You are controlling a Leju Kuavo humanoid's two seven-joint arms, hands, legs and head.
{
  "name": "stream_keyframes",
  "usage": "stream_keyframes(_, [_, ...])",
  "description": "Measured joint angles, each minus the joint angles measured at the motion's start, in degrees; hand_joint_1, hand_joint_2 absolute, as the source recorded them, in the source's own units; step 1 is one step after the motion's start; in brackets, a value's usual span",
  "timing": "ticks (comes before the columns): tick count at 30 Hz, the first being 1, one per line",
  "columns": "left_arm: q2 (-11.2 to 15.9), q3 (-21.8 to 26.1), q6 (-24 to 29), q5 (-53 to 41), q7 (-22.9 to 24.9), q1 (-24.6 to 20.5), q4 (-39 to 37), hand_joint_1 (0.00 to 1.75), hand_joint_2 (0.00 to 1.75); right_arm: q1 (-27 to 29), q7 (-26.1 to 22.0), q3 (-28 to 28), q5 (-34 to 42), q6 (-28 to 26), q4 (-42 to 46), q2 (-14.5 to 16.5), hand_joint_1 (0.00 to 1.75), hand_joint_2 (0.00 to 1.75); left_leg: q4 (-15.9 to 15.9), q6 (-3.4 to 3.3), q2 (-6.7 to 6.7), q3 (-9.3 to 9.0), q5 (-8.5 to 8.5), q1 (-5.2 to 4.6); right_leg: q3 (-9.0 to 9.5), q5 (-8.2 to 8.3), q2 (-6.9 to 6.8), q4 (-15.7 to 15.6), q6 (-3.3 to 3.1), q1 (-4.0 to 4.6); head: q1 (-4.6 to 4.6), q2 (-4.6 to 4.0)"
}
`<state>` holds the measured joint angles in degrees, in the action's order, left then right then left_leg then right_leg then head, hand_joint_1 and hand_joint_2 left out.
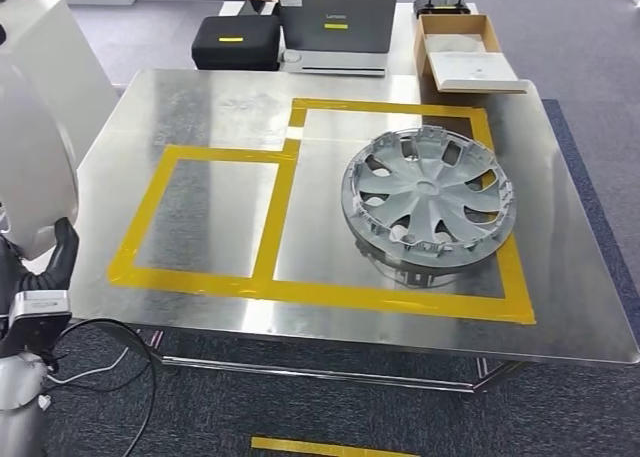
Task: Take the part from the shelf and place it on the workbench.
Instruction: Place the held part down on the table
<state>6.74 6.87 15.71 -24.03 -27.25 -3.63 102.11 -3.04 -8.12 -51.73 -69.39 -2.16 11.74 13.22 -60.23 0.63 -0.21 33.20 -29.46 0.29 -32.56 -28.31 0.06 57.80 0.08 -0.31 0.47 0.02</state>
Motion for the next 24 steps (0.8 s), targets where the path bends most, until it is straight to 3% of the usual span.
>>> stream_keyframes(3, [3.8, 1.4, 1.1, -5.8, 1.3, -4.3, -9.5, 1.75, 1.75, 0.0, -0.1, 0.2, -0.1, 0.8, -0.1, 0.0, 0.00, 0.00, -9.6, 0.80, 0.02, 4.48, -4.54, 0.20, 0.10, 0.07, -0.01, -0.1, -0.61, 0.00, -0.25, 0.00])
stream_keyframes(4, [5.0, 2.0, 1.5, -7.5, 1.9, -5.2, -12.7, 1.75, 1.75, 0.0, -0.1, 0.3, -0.3, 0.7, -0.1, 0.2, 0.00, 0.00, -12.5, 0.94, 0.02, 5.85, -5.32, 0.25, 0.13, 0.04, 0.05, -0.1, -0.69, 0.05, -0.23, 0.00])
stream_keyframes(5, [6.3, 2.6, 1.8, -9.6, 2.8, -6.0, -15.8, 1.75, 1.75, 0.1, 0.1, 0.5, -0.7, 0.4, -0.2, 0.4, 0.00, 0.00, -13.5, 0.99, 0.02, 6.46, -5.02, 0.29, 0.18, 0.01, 0.19, -0.1, -0.77, 0.09, -0.25, 0.00])
stream_keyframes(6, [7.6, 3.2, 2.0, -11.6, 3.7, -6.7, -18.8, 1.75, 1.75, 0.2, 0.4, 0.7, -1.0, 0.0, -0.4, 0.8, 0.00, 0.00, -12.3, 0.97, 0.02, 6.05, -3.62, 0.31, 0.27, -0.02, 0.35, -0.1, -0.82, 0.12, -0.26, 0.00])
stream_keyframes(9, [11.0, 4.8, 1.7, -15.3, 5.7, -9.6, -26.8, 1.75, 1.75, 0.3, 1.3, 1.2, -1.5, -0.6, -0.7, 1.8, 0.00, 0.00, -1.8, 0.54, 0.02, 1.69, 1.98, 0.21, 0.44, -0.21, 0.66, 0.1, -0.64, 0.35, -0.26, 0.00])
stream_keyframes(11, [12.0, 5.9, 1.5, -15.7, 6.6, -11.7, -30.8, 1.75, 1.75, 0.3, 1.6, 1.4, -1.6, -0.6, -0.8, 2.1, 0.00, 0.00, 1.6, 0.11, -0.02, 0.42, 2.65, -0.02, 0.14, -0.27, 0.63, 0.1, -0.24, 0.56, -0.24, 0.00])
stream_keyframes(14, [12.4, 6.5, 1.4, -16.7, 8.3, -13.5, -35.1, 1.75, 1.75, 0.2, 1.7, 1.4, -1.5, -0.6, -1.0, 2.3, 0.00, 0.00, 2.1, -0.71, -0.04, 0.35, 2.70, 0.10, -0.25, -0.65, 0.53, 0.4, 0.52, 0.64, -0.19, 0.00])
stream_keyframes(16, [12.5, 6.6, 1.4, -17.2, 8.8, -14.5, -37.0, 1.75, 1.75, 0.1, 1.7, 1.5, -1.3, -0.6, -1.0, 2.4, 0.00, 0.00, 2.4, -1.28, 0.03, 0.17, 2.88, 0.37, -2.07, -2.79, 0.45, 3.9, 1.05, 0.65, 0.00, 0.00])
stream_keyframes(19, [12.6, 6.6, 1.3, -17.4, 9.0, -15.3, -39.2, 1.75, 1.75, 0.2, 1.7, 1.7, -1.3, -0.6, -1.0, 2.4, 0.00, 0.00, 2.4, -1.60, 0.13, 0.22, 2.88, 0.31, -7.84, -7.07, 0.37, 15.1, 1.42, 0.54, 0.18, 0.00])
stream_keyframes(20, [12.6, 6.5, 1.2, -17.6, 9.2, -15.5, -39.8, 1.75, 1.75, 0.3, 1.7, 1.7, -1.3, -0.5, -1.0, 2.4, 0.00, 0.00, 2.3, -1.64, 0.15, 0.21, 2.85, 0.26, -8.94, -7.01, 0.37, 16.8, 1.41, 0.55, 0.19, 0.00])
stream_keyframes(21, [12.6, 6.5, 0.9, -17.8, 9.6, -15.7, -40.5, 1.75, 1.75, 0.3, 1.7, 1.8, -1.3, -0.5, -1.0, 2.4, 0.00, 0.00, 2.3, -1.68, 0.14, 0.17, 2.81, 0.22, -8.89, -5.80, 0.37, 16.1, 1.30, 0.57, 0.20, 0.00])
stream_keyframes(24, [12.5, 6.3, -0.3, -18.9, 11.3, -17.1, -42.7, 1.75, 1.75, 0.2, 1.7, 1.8, -1.2, -0.3, -1.0, 2.4, 0.00, 0.00, 2.3, -1.60, 0.01, 0.05, 2.66, 0.06, -3.92, -0.02, 0.37, 4.8, 0.49, 0.76, 0.21, 0.00])
